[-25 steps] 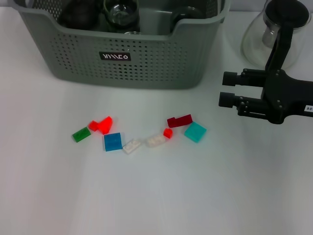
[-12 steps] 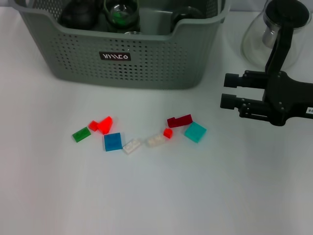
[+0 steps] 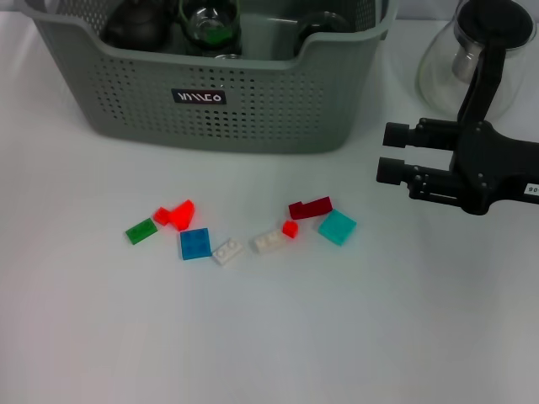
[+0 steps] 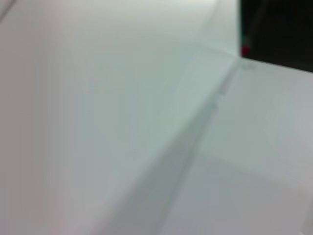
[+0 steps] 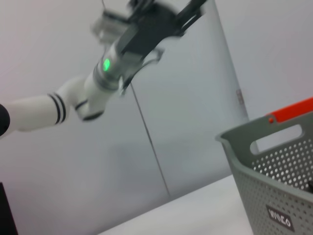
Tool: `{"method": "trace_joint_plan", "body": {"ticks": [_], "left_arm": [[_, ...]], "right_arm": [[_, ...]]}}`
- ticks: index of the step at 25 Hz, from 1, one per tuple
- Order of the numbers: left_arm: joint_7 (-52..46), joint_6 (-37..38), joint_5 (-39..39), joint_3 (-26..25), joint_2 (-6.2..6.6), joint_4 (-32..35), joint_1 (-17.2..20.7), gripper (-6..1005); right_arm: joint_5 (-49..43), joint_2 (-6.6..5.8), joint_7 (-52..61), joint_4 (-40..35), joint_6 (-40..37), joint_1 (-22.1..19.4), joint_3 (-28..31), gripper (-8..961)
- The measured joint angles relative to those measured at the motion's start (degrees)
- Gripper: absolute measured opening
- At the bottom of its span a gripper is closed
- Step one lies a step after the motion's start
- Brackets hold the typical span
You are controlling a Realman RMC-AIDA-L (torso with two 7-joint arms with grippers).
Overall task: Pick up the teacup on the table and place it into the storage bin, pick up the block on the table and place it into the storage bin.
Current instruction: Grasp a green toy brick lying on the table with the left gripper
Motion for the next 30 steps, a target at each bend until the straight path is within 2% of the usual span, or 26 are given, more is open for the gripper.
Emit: {"method": "trace_joint_plan", "body": {"ticks": [2, 4, 9, 12, 13, 14, 18, 21, 24, 28, 30], "left_arm": [[4.1, 3.5, 2.5, 0.1, 1.67, -3.9, 0.9, 673], [7.6, 4.6, 8.4, 0.1, 1.95, -3.7, 2.2, 673], [17.1, 8.9, 24.4, 2.0, -0.41, 3.6, 5.5, 673], [18.3, 8.9, 32.4, 3.7, -1.90, 7.7, 6.3, 672], [18.3, 8.9, 32.4, 3.7, -1.90, 7.7, 6.3, 672], [17.8, 8.7, 40.0, 5.5, -2.98, 10.4, 5.9, 672], [15.5, 8.9, 48.6, 6.9, -4.63, 14.0, 4.5, 672], [11.7, 8.9, 55.7, 9.4, -6.67, 19.6, 3.3, 671], [8.3, 8.7, 61.7, 12.1, -9.14, 26.0, 2.4, 671], [3.8, 7.7, 70.3, 16.8, -13.49, 34.8, 1.5, 671], [0.0, 5.8, 73.8, 20.7, -14.63, 36.5, 1.5, 670]], "right_arm": [[0.0, 0.02, 0.0, 0.0, -0.1, 0.0, 0.4, 614], [0.0, 0.03, 0.0, 0.0, -0.1, 0.0, 0.5, 614], [0.0, 0.04, -0.1, 0.0, 0.0, 0.1, 0.8, 614], [-0.1, 0.11, 0.0, 0.0, 0.3, 0.1, 0.9, 614], [-0.1, 0.13, -0.1, 0.0, 0.3, 0.1, 0.9, 614], [-0.2, 0.13, -0.1, 0.0, 0.3, 0.1, 0.9, 614], [-0.4, 0.09, -0.1, 0.0, 0.3, 0.0, 0.8, 614], [-0.4, -0.01, -0.1, 0.0, 0.3, -0.3, 0.9, 613], [-0.4, 0.00, -0.1, 0.0, 0.2, -0.3, 0.9, 613], [-0.4, 0.11, 0.0, 0.0, 0.3, -0.2, 0.9, 613], [-0.4, 0.13, 0.0, 0.0, 0.3, -0.2, 0.9, 613]]}}
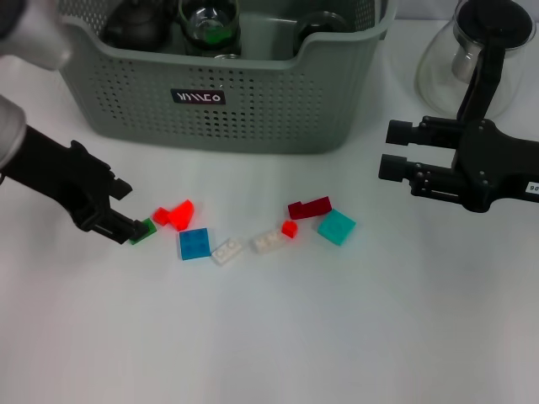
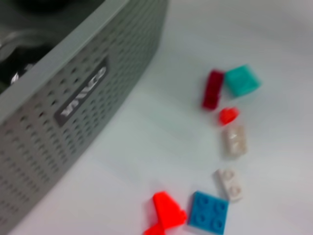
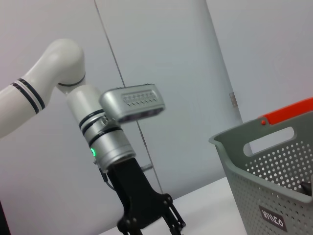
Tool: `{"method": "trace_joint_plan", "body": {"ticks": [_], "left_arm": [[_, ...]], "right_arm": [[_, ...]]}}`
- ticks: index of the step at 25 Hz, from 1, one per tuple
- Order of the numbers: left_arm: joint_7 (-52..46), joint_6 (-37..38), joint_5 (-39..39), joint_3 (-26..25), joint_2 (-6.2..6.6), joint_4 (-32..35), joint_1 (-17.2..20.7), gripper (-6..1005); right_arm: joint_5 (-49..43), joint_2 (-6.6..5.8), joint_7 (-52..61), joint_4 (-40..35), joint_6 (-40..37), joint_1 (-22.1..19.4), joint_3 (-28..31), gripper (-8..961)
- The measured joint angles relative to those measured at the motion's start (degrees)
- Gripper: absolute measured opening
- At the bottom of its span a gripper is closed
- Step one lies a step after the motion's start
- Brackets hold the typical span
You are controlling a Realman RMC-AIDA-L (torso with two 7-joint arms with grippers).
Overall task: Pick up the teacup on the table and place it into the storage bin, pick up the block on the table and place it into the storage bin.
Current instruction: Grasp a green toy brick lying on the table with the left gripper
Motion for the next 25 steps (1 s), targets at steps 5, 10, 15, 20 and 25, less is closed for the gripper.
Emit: {"method": "trace_joint_plan", "body": {"ticks": [5, 10, 15, 20, 25], "left_arm": [[-8.1, -6.4, 3.9, 12.2, -0.02, -0.5, 1.6, 670], [-11.0, -11.5, 7.5, 19.7, -0.25, -2.2, 2.0, 669], [-12.2, -14.0, 8.1, 24.4, -0.19, -3.8, 2.2, 669], [-12.6, -15.8, 8.3, 26.9, -0.15, -4.8, 2.5, 668], [-13.2, -17.9, 8.3, 27.2, -0.17, -6.5, 2.5, 665]], "right_arm": [[0.0, -0.07, 0.0, 0.0, 0.1, -0.1, 0.2, 613], [0.0, -0.10, 0.0, 0.0, 0.2, -0.1, 0.3, 614], [0.0, -0.11, 0.0, 0.0, 0.2, -0.1, 0.3, 614], [0.0, -0.11, 0.0, 0.0, 0.1, -0.1, 0.3, 614], [0.0, -0.09, 0.0, 0.0, 0.1, -0.1, 0.3, 613]]}}
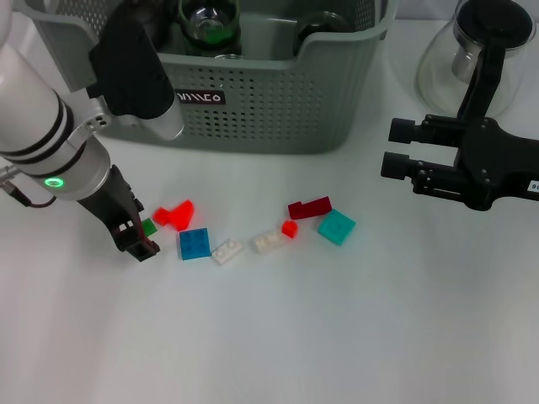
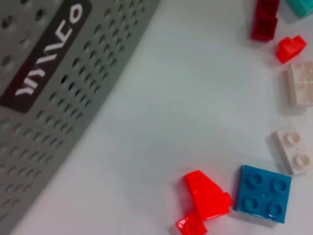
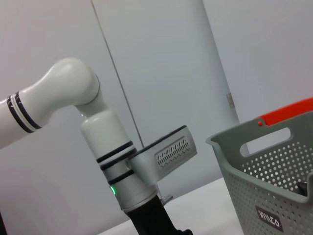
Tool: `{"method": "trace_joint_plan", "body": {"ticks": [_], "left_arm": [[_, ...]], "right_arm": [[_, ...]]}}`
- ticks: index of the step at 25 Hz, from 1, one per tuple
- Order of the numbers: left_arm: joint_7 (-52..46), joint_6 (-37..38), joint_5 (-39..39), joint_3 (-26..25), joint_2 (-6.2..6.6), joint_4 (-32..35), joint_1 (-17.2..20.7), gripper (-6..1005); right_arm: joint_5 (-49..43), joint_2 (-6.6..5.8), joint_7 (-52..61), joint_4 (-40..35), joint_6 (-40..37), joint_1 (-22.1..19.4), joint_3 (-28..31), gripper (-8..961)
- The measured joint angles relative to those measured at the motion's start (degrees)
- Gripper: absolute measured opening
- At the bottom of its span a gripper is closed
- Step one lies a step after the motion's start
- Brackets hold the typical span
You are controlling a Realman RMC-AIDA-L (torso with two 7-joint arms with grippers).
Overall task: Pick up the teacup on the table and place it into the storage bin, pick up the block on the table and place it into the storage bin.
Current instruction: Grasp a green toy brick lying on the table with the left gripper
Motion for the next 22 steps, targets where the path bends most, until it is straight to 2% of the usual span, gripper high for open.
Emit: {"method": "trace_joint_plan", "body": {"ticks": [9, 20, 22], "left_arm": [[-2.5, -2.2, 0.1, -0.3, 0.24, -2.2, -0.4, 639], [-2.6, -2.3, 0.2, -0.4, 0.24, -3.4, -0.8, 425], [-2.7, -2.3, 0.2, -0.4, 0.24, -3.6, -0.8, 421]], "right_arm": [[0.0, -0.10, 0.0, 0.0, 0.0, 0.0, 0.0, 613], [0.0, -0.10, 0.0, 0.0, -0.1, -0.2, 0.0, 614], [0.0, -0.10, 0.0, 0.0, -0.2, -0.3, 0.0, 614]]}}
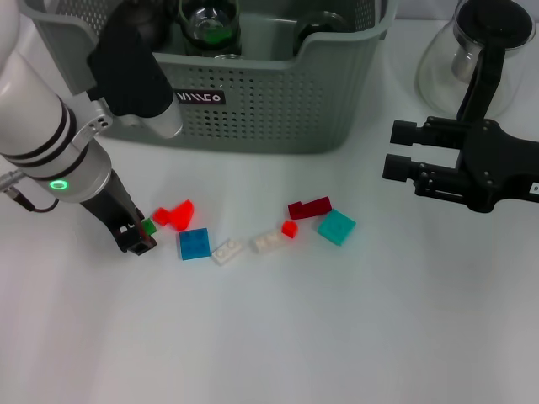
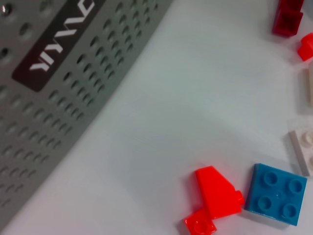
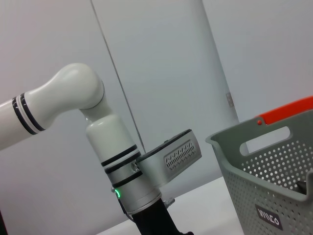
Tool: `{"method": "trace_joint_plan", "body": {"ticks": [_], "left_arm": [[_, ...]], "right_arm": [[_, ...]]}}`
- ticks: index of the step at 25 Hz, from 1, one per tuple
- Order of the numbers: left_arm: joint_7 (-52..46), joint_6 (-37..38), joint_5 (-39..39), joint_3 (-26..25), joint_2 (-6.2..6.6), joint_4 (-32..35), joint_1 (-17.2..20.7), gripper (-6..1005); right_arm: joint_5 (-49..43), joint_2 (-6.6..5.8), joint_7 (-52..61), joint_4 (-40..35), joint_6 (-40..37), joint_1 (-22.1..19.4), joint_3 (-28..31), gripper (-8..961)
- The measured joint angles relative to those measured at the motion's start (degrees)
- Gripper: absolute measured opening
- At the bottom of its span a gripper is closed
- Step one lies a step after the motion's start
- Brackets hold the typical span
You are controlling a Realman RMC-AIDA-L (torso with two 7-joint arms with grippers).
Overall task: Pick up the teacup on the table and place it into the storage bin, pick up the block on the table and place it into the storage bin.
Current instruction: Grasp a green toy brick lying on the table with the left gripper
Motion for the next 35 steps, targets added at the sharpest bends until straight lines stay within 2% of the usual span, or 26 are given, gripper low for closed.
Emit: {"method": "trace_joint_plan", "body": {"ticks": [18, 25, 35], "left_arm": [[-1.4, -0.9, 0.0, 0.2, 0.22, -1.5, -0.5, 372], [-2.3, -1.7, 0.0, 0.3, 1.01, -4.7, -1.9, 352], [-2.4, -2.4, 0.0, 0.4, 1.30, -4.9, -2.1, 323]], "right_arm": [[0.0, -0.21, 0.0, 0.4, -0.3, -0.5, -0.1, 614], [0.0, -0.27, 0.0, 0.5, -0.3, -0.5, -0.1, 613], [0.0, -0.26, 0.0, 0.5, -0.1, -0.4, 0.0, 613]]}}
